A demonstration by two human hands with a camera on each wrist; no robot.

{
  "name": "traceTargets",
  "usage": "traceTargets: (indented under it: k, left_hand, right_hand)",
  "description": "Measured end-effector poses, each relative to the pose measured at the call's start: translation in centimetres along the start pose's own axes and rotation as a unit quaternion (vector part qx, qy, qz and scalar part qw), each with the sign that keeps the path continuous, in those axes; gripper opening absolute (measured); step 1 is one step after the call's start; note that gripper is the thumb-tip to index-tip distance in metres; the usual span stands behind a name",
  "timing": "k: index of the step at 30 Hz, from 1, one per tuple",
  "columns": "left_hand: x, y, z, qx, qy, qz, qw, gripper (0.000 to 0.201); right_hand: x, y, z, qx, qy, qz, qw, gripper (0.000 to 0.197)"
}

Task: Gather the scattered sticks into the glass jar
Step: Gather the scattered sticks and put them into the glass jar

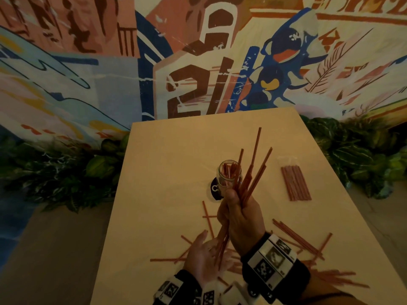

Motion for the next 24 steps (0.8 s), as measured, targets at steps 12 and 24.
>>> traceTargets:
  k: [12,24]
  left_hand:
    - [-2.9,1.0,-1.6,-0.062,-0.094,0.02,0.993,0.065]
    - [-2.9,0.4,-1.8,-0.039,-0.124,0.113,0.985,0.053]
  right_hand:
    - [2.2,0.5,1.2,0.042,0.035,-0.08,0.995,0.025]
    - [2.9,1.0,2.6,-0.007,0.057,-0.032,0.998,0.022]
Point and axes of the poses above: each hand's wrist, its own z-axis towards the middle knuckle, its own x-axis out of the back of the hand, y = z × x, the point moved 5 cm from there along z, towards the middle knuckle, and after that the axes turned 10 degrees about -x, right-handed, at the moved point
